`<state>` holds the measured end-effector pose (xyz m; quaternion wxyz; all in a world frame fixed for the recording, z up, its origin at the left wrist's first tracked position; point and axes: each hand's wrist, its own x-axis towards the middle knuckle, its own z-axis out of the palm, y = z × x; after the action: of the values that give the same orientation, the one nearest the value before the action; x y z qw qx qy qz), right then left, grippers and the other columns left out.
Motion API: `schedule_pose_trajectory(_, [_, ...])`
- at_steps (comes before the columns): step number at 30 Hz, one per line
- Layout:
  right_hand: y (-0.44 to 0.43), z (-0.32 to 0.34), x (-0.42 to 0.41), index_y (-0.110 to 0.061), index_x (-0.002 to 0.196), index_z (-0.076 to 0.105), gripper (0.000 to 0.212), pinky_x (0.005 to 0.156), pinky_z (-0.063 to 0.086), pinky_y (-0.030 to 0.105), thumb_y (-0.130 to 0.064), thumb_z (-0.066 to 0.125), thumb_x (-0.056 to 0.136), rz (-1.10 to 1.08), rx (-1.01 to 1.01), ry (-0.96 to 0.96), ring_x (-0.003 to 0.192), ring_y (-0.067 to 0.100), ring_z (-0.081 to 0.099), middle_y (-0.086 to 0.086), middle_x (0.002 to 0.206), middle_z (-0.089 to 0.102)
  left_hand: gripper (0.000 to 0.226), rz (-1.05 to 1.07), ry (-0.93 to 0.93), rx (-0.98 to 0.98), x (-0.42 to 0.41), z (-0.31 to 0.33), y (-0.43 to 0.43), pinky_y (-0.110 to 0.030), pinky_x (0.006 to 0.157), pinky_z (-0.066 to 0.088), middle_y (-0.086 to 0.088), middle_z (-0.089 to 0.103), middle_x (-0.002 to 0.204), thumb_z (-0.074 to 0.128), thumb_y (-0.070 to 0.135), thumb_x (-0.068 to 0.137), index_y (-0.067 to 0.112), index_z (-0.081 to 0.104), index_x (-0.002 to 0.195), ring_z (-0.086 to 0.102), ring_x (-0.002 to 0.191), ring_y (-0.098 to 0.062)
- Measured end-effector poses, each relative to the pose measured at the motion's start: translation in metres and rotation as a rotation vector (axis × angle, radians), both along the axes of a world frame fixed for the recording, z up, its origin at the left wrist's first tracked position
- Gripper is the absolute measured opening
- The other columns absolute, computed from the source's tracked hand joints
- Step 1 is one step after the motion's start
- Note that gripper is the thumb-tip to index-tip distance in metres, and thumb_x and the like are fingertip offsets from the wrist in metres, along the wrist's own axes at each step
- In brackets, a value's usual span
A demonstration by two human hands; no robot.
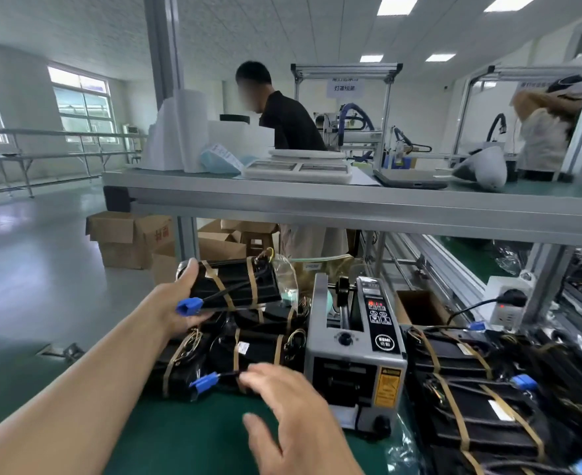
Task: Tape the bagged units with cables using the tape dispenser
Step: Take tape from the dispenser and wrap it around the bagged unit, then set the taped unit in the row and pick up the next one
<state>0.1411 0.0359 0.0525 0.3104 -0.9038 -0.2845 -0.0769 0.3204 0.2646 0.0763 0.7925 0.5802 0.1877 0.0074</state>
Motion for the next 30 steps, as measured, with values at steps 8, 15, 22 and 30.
schedule_pose_trajectory(8, [-0.009, -0.022, 0.055, -0.025, 0.15, 0.044, 0.042, 0.087, -0.002, -0.006, -0.03, 0.038, 0.109, 0.164, -0.016, 0.404, 0.148, 0.002, 0.018, -0.014, 0.162, 0.026, 0.075, -0.06, 0.061, 0.556, 0.071, -0.028, -0.038, -0.034, 0.062, 0.057, -0.01, 0.063, 0.096, 0.053, 0.067, 0.089, 0.0, 0.058, 0.123, 0.065, 0.079, -0.025])
schedule_pose_trajectory(15, [-0.007, -0.05, 0.07, 0.002, 0.149, 0.03, 0.041, 0.109, 0.03, 0.012, -0.006, 0.022, 0.11, 0.077, 0.24, 0.731, 0.134, 0.008, 0.046, 0.012, 0.159, 0.033, 0.075, -0.057, 0.166, 0.899, 0.085, -0.03, -0.043, -0.039, 0.076, 0.057, -0.018, 0.068, 0.091, 0.057, 0.068, 0.085, -0.004, 0.065, 0.105, 0.067, 0.08, -0.033])
schedule_pose_trajectory(22, [-0.01, -0.012, 0.031, 0.014, 0.134, 0.053, 0.134, 0.11, 0.029, 0.034, -0.09, 0.035, 0.051, -0.094, 0.159, 0.233, 0.134, 0.031, 0.051, 0.032, 0.147, 0.044, 0.06, 0.117, 0.04, 1.382, 0.042, -0.018, -0.055, -0.047, 0.092, 0.047, -0.015, 0.044, 0.13, 0.059, 0.06, 0.089, 0.013, 0.06, 0.126, 0.049, 0.116, -0.033])
schedule_pose_trajectory(30, [-0.046, -0.007, -0.023, -0.034, 0.138, 0.055, 0.038, 0.101, 0.02, -0.003, -0.029, 0.055, 0.1, -0.157, 0.193, 0.117, 0.126, -0.012, 0.038, -0.027, 0.135, 0.05, 0.039, 0.066, -0.354, 1.191, -0.074, -0.011, -0.102, -0.037, 0.093, 0.043, 0.0, 0.055, 0.121, 0.054, 0.055, 0.094, 0.024, 0.068, 0.114, 0.051, 0.113, -0.021])
